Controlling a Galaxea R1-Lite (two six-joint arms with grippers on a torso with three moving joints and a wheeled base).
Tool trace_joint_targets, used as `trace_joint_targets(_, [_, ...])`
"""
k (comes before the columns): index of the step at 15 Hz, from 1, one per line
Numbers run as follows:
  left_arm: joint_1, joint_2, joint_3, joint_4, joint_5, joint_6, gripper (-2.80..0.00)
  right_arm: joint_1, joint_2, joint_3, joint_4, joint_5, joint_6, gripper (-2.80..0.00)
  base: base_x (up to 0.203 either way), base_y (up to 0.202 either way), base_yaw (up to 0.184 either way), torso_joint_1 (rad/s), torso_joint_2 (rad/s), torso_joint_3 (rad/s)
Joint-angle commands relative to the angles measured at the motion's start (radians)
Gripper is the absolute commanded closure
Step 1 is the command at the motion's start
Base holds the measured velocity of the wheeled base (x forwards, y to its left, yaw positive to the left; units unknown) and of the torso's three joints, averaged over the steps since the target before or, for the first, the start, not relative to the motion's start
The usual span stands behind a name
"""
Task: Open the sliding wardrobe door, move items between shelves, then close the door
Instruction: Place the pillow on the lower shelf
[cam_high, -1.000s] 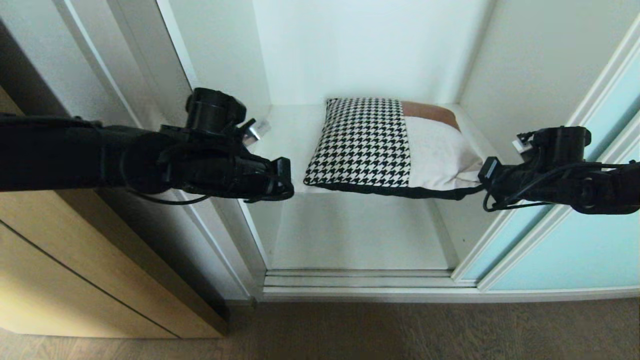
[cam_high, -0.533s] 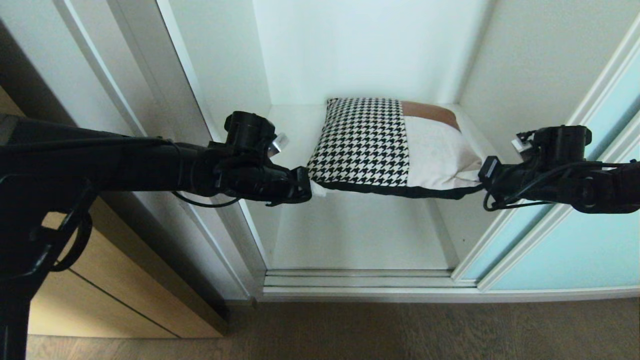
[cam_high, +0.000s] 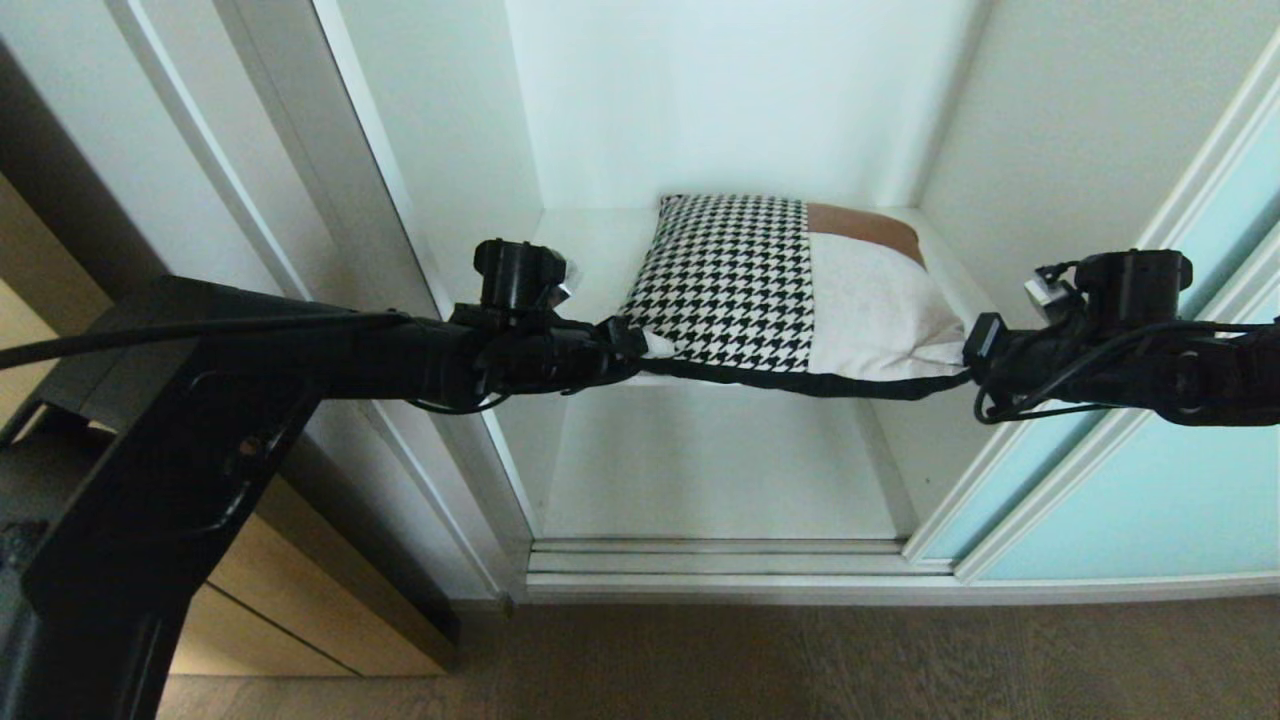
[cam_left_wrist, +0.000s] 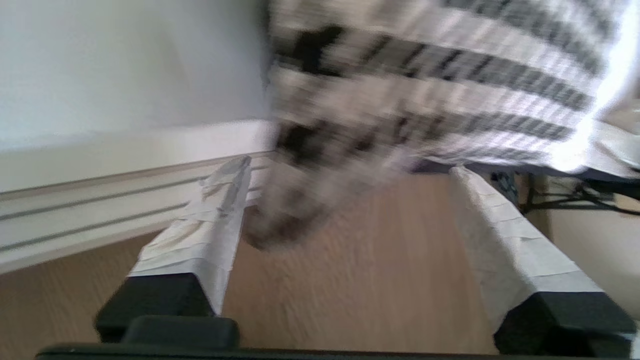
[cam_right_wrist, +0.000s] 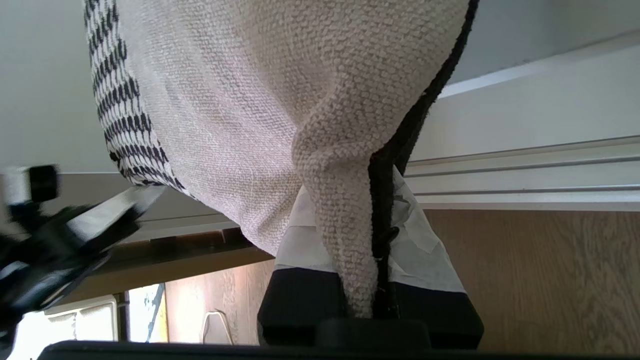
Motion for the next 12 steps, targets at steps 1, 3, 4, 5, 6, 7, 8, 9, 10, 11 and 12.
trace_joint_targets(1, [0.020, 0.049, -0.024, -0.009, -0.003, -0.002, -2.80, -0.002, -0.017, 0.002, -0.002, 0.006, 0.003, 0.00, 0.000, 0.000, 0.000, 0.000, 0.00, 0.000])
trace_joint_targets(3, [0.039, 0.079, -0.072, -0.012, -0.001, -0.004, -2.80, -0.022, -0.017, 0.009, -0.002, 0.020, 0.004, 0.00, 0.000, 0.000, 0.000, 0.000, 0.00, 0.000])
trace_joint_targets(4, [0.046, 0.083, -0.089, -0.015, 0.002, -0.006, -2.80, -0.030, -0.017, 0.014, -0.002, 0.033, 0.005, 0.00, 0.000, 0.000, 0.000, 0.000, 0.00, 0.000])
trace_joint_targets(5, [0.049, 0.085, -0.106, -0.019, 0.003, -0.010, -2.80, -0.035, -0.017, 0.021, -0.002, 0.037, 0.004, 0.00, 0.000, 0.000, 0.000, 0.000, 0.00, 0.000])
trace_joint_targets(6, [0.050, 0.085, -0.122, -0.021, 0.002, -0.017, -2.80, -0.039, -0.018, 0.027, -0.002, 0.038, 0.003, 0.00, 0.000, 0.000, 0.000, 0.000, 0.00, 0.000])
trace_joint_targets(7, [0.050, 0.086, -0.148, -0.020, 0.002, -0.023, -2.80, -0.042, -0.020, 0.034, -0.003, 0.040, 0.002, 0.00, 0.000, 0.000, 0.000, 0.000, 0.00, 0.000])
trace_joint_targets(8, [0.050, 0.083, -0.160, -0.020, -0.004, -0.029, -2.80, -0.042, -0.020, 0.041, -0.004, 0.048, 0.001, 0.00, 0.000, 0.000, 0.000, 0.000, 0.00, 0.000])
trace_joint_targets(9, [0.050, 0.082, -0.160, -0.020, -0.007, -0.028, -2.80, -0.042, -0.020, 0.044, -0.002, 0.058, -0.001, 0.00, 0.000, 0.000, 0.000, 0.000, 0.00, 0.000])
trace_joint_targets(10, [0.048, 0.083, -0.163, -0.021, -0.009, -0.025, -2.80, -0.042, -0.020, 0.044, -0.002, 0.068, -0.001, 0.00, 0.000, 0.000, 0.000, 0.000, 0.00, 0.000])
trace_joint_targets(11, [0.046, 0.082, -0.163, -0.023, -0.031, -0.025, -2.80, -0.042, -0.023, 0.047, -0.001, 0.072, -0.001, 0.00, 0.000, 0.000, 0.000, 0.000, 0.00, 0.000])
trace_joint_targets(12, [0.046, 0.078, -0.162, -0.041, -0.057, -0.025, -2.80, -0.039, -0.027, 0.058, -0.003, 0.072, -0.001, 0.00, 0.000, 0.000, 0.000, 0.000, 0.00, 0.000])
